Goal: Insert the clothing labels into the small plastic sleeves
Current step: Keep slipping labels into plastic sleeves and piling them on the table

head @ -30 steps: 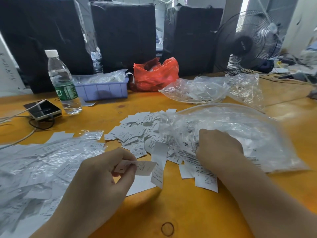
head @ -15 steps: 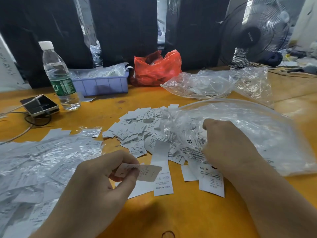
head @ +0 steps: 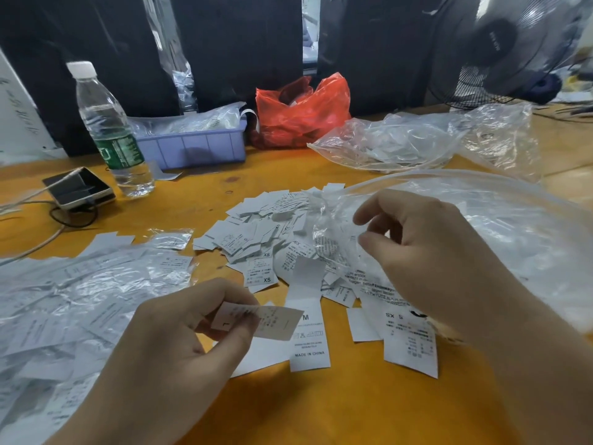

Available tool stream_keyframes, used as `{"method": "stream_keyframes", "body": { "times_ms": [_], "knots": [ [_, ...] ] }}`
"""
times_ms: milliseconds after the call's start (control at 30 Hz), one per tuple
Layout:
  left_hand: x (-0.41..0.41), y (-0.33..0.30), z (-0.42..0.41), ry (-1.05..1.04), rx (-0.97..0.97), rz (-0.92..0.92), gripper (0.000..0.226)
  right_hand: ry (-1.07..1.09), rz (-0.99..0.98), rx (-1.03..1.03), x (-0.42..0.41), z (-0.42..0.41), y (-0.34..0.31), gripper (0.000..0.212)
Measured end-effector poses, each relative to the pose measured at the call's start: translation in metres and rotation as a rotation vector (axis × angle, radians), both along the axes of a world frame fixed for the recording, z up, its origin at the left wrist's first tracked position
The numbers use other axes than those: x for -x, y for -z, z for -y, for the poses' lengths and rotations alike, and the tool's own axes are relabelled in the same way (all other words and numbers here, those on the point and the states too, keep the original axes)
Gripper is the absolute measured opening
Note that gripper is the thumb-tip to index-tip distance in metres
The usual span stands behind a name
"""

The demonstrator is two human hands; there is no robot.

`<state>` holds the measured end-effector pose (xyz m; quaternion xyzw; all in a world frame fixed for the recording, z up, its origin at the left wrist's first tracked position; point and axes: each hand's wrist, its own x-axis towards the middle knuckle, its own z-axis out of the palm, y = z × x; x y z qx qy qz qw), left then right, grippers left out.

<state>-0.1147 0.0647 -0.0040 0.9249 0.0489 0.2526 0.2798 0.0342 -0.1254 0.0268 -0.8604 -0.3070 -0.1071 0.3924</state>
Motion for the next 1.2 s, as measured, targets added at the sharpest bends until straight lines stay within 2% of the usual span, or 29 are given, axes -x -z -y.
{"method": "stream_keyframes", "body": {
  "times_ms": [133,300,400,500,600,700,800,867,1000,1200],
  "knots": [
    [-0.003,0.001,-0.003,-0.012,0.021,0.025,0.015,-0.218,-0.245,-0.221,0.005,-0.003,-0.004,0.015],
    [-0.001,0.001,-0.004,0.009,0.125,0.048,0.023,-0.414,-0.534,-0.371,0.013,-0.014,-0.006,0.016],
    [0.002,0.001,-0.006,0.025,0.186,0.036,0.027,-0.493,-0.636,-0.399,0.020,-0.024,-0.004,0.009],
    [0.004,0.001,-0.009,0.030,0.206,-0.016,0.008,-0.552,-0.643,-0.304,0.028,-0.035,-0.005,0.019],
    [0.004,0.000,-0.011,0.049,0.238,-0.038,0.017,-0.656,-0.651,-0.285,0.035,-0.049,-0.019,0.014],
    [0.003,-0.004,-0.016,0.074,0.424,-0.043,0.022,-0.744,-0.647,-0.305,0.036,-0.066,-0.033,0.007],
    [0.003,-0.007,-0.021,0.163,0.630,-0.073,0.026,-0.746,-0.603,-0.355,0.036,-0.081,-0.029,0.007],
    [0.002,-0.006,-0.023,0.218,0.706,-0.100,0.036,-0.732,-0.582,-0.409,0.038,-0.086,-0.019,0.008],
    [0.000,-0.001,-0.019,0.250,0.653,-0.118,0.043,-0.720,-0.584,-0.452,0.037,-0.080,0.002,0.011],
    [-0.001,-0.002,-0.021,0.111,0.584,-0.096,0.020,-0.731,-0.592,-0.418,0.033,-0.075,0.007,0.012]
  ]
}}
